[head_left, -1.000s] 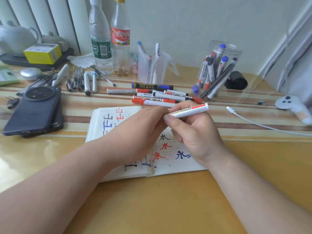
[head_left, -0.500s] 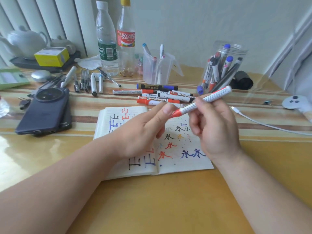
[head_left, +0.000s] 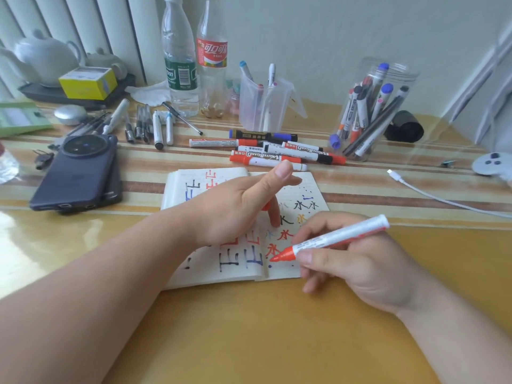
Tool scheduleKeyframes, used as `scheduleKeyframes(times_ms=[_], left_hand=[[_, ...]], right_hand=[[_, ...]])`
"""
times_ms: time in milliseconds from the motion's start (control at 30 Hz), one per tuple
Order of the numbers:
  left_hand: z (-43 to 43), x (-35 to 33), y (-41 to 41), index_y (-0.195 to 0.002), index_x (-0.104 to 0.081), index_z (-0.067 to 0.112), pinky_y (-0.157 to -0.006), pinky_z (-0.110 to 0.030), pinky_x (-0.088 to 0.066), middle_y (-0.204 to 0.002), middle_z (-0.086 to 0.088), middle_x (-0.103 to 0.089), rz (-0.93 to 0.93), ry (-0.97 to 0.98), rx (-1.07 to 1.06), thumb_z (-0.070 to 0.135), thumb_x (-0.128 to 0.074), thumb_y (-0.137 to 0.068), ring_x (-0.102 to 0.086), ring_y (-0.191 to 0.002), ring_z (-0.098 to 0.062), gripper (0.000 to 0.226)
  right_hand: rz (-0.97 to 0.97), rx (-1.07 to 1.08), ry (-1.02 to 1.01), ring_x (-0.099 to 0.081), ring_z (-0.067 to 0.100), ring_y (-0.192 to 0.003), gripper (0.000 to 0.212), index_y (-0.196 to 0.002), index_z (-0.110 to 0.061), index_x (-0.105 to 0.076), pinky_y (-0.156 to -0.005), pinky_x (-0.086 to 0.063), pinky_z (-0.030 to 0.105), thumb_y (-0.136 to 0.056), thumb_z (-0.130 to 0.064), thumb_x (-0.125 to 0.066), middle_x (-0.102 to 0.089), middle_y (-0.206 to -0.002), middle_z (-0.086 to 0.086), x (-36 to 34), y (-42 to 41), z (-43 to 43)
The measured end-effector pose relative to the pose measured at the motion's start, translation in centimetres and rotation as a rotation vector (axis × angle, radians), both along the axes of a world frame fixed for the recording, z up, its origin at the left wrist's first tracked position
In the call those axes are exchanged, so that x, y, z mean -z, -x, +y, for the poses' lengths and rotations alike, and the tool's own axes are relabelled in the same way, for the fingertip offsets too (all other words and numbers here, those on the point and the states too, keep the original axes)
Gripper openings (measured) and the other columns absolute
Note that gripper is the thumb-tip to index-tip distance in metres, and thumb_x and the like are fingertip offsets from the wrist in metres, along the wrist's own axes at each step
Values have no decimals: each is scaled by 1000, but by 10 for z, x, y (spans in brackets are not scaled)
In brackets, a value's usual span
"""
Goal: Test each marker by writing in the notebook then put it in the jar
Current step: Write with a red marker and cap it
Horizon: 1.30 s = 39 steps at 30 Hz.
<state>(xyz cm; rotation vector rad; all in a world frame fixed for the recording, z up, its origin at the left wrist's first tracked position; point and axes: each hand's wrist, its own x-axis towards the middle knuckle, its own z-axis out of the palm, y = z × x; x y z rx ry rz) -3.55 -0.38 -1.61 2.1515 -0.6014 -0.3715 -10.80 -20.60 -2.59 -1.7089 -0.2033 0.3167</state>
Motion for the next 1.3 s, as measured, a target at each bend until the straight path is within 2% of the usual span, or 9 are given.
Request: scheduleKeyframes(times_ms=[133,300,367,467,633,833,1000,1100,1300], left_hand=[[-2,3,-1,-134,-54,47,-82,-27,-38,-94,24,-70,2,10,2,85,-5,-81,-54,-80,14,82],[-4,4,0,-134,-55,46,-80,-25,-38,-94,24,-70,-2,5,17,85,-6,-80,-55,-80,12,83],[-4,4,0,-135,-55,46,-82,-26,-38,-95,24,-70,2,8,26,86,-6,-79,-55,-82,13,85],[-3,3,0,-125,-66,33,-89,-27,-36,-92,41,-62,-4,9,33,88,-5,-75,-52,-89,18,96],[-3,4,-1,-137,-53,45,-91,-27,-38,-96,25,-71,12,14,40,86,-4,-78,-55,-92,13,87],[-3,2,1,-128,-63,38,-91,-28,-38,-93,38,-65,5,12,29,88,-5,-75,-55,-93,13,94],[-3,0,2,-124,-66,34,-93,-29,-41,-92,41,-62,-10,-17,21,87,-4,-78,-52,-88,17,94],[-3,-1,2,-123,-67,34,-87,-27,-37,-90,43,-60,-10,-26,17,83,-4,-83,-51,-85,19,89],[-4,-1,2,-132,-60,39,-90,-26,-39,-93,34,-67,6,-7,27,84,-6,-81,-53,-88,17,87]], right_hand=[[-169,114,139,-56,29,-44,4,-75,-14,-63,-49,-45,34,-74,-15,-66,-55,-53,21,6,-5,4],[-192,106,195,-56,26,-41,5,-75,-17,-66,-45,-44,32,-77,-22,-67,-60,-54,13,8,-4,4],[-234,105,228,-56,25,-40,6,-75,-18,-67,-44,-44,30,-78,-23,-68,-60,-55,16,8,-2,5],[-251,116,256,-56,25,-39,7,-74,-19,-67,-43,-44,28,-78,-24,-69,-59,-54,17,8,0,6],[-224,115,284,-55,23,-38,8,-74,-19,-66,-43,-43,26,-78,-26,-69,-59,-53,15,9,0,7],[-213,118,314,-52,20,-38,15,-74,-12,-65,-42,-41,25,-87,-12,-74,-57,-53,15,8,-2,9],[-188,84,330,-49,6,-47,10,-69,-13,-66,-46,-37,19,-70,-22,-67,-54,-48,-7,6,-1,8],[-183,68,319,-48,8,-48,9,-68,-13,-65,-47,-38,21,-70,-22,-67,-54,-47,-6,5,-2,8],[-211,53,249,-55,11,-51,15,-76,-10,-68,-51,-42,22,-77,-24,-71,-60,-54,-2,8,-3,8]])
